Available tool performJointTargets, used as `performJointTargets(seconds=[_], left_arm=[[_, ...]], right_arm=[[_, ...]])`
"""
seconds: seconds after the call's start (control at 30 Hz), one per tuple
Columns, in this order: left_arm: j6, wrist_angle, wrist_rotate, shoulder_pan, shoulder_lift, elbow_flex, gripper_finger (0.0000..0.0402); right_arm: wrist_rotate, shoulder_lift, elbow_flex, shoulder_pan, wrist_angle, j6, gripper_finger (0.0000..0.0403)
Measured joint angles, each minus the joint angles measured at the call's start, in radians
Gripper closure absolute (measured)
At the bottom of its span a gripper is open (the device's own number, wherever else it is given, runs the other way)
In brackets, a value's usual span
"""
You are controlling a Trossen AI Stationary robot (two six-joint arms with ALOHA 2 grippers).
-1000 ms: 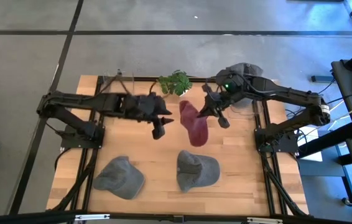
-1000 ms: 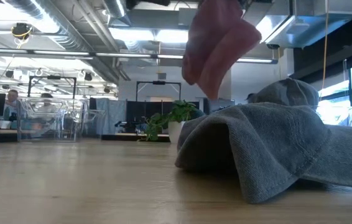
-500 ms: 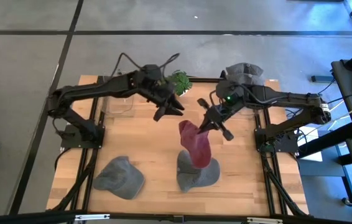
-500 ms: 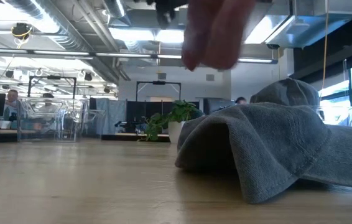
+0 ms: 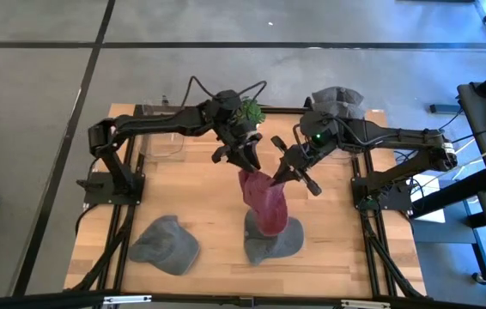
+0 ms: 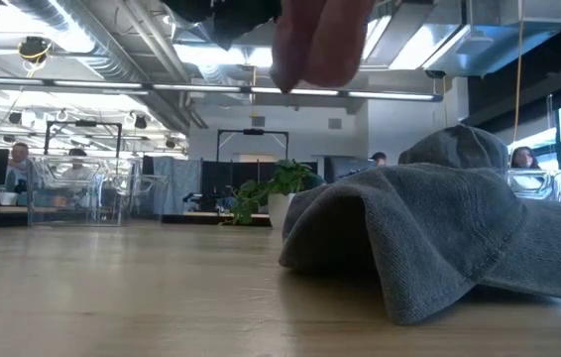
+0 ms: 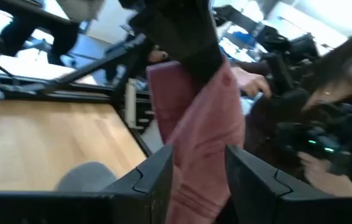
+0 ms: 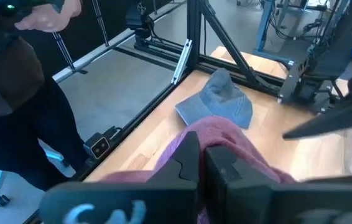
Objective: Pick & Place hat
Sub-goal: Put the red cap into the left transparent bin
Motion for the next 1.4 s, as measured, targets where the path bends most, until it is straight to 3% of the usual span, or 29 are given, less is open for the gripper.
performJointTargets(seconds=[0.2, 0.37, 0.53, 0.9, 1.07, 1.3, 1.4], left_arm=[[-0.002, 0.001, 0.034, -0.007, 0.029, 0.000, 0.0263], [0.059, 0.003, -0.050, 0.013, 0.033, 0.000, 0.0263], [0.069, 0.006, -0.052, 0.026, 0.033, 0.000, 0.0263], [0.017, -0.010, 0.156, -0.015, 0.074, 0.000, 0.0263], [0.016, -0.008, 0.179, -0.025, 0.076, 0.000, 0.0263], [0.011, -0.008, 0.185, -0.032, 0.076, 0.000, 0.0263], [0.015, -0.008, 0.139, -0.033, 0.076, 0.000, 0.0263]], right_arm=[[0.032, 0.000, 0.000, 0.000, -0.039, 0.029, 0.0401], [-0.031, 0.001, 0.000, 0.000, -0.020, 0.053, 0.0401], [-0.035, 0.004, 0.000, 0.000, -0.001, 0.053, 0.0401], [-0.037, 0.061, 0.001, 0.000, 0.012, 0.073, 0.0401], [-0.033, 0.061, 0.001, -0.003, -0.019, 0.076, 0.0401], [0.089, 0.062, 0.001, -0.016, -0.159, 0.071, 0.0401], [0.096, 0.062, 0.001, -0.016, -0.174, 0.051, 0.0399]])
